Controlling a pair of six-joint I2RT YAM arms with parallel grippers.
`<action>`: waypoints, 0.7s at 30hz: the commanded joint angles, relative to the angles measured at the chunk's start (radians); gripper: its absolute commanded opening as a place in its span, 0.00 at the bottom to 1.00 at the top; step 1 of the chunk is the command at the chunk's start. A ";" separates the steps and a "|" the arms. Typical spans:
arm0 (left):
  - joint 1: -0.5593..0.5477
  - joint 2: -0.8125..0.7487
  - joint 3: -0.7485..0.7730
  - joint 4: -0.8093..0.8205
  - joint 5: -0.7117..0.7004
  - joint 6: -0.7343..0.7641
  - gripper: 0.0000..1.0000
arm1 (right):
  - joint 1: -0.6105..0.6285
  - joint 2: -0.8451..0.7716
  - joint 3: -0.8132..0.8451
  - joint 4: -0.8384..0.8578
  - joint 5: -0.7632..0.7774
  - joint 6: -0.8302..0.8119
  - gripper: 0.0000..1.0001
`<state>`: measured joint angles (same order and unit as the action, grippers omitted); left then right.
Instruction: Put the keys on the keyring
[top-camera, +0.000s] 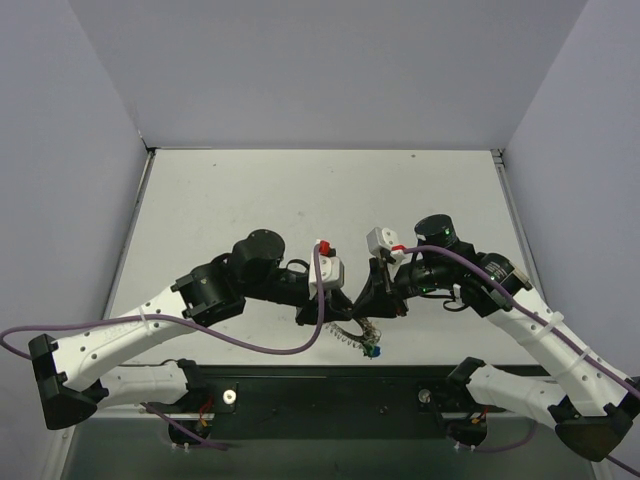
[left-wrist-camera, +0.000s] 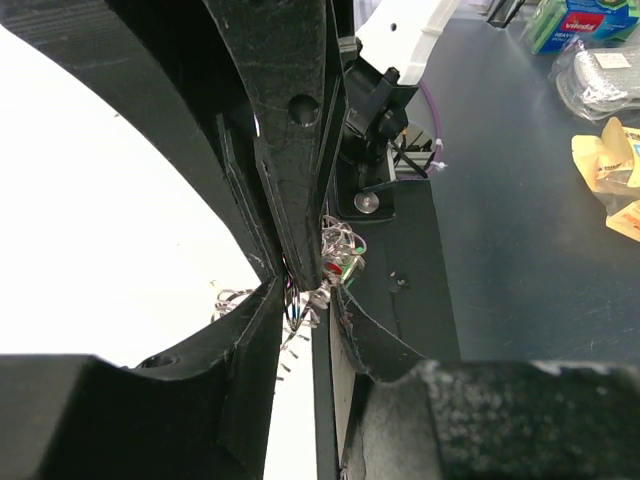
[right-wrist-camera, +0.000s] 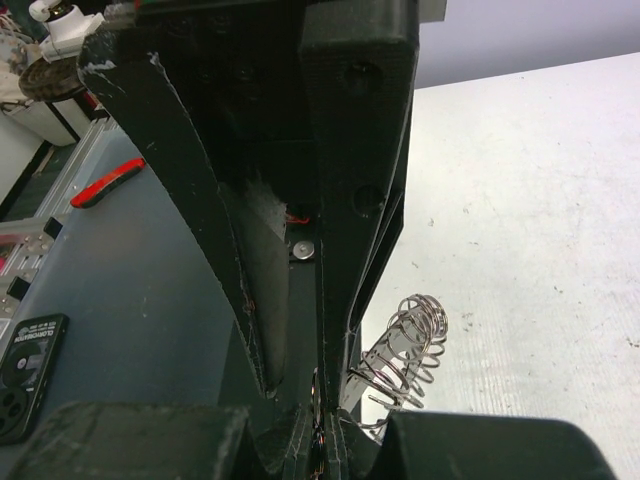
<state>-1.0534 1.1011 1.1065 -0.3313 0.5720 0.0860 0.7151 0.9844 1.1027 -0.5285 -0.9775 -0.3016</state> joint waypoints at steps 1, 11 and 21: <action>-0.005 -0.009 -0.007 0.000 -0.030 0.001 0.38 | 0.006 -0.030 0.045 0.050 -0.061 -0.019 0.00; -0.005 0.016 0.009 -0.014 -0.041 0.008 0.15 | 0.006 -0.035 0.043 0.055 -0.059 -0.016 0.00; -0.005 -0.003 -0.046 0.102 -0.052 -0.041 0.00 | 0.006 -0.078 0.013 0.106 0.014 0.008 0.11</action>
<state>-1.0550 1.1229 1.1004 -0.3206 0.5423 0.0830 0.7151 0.9699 1.1027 -0.5491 -0.9482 -0.2989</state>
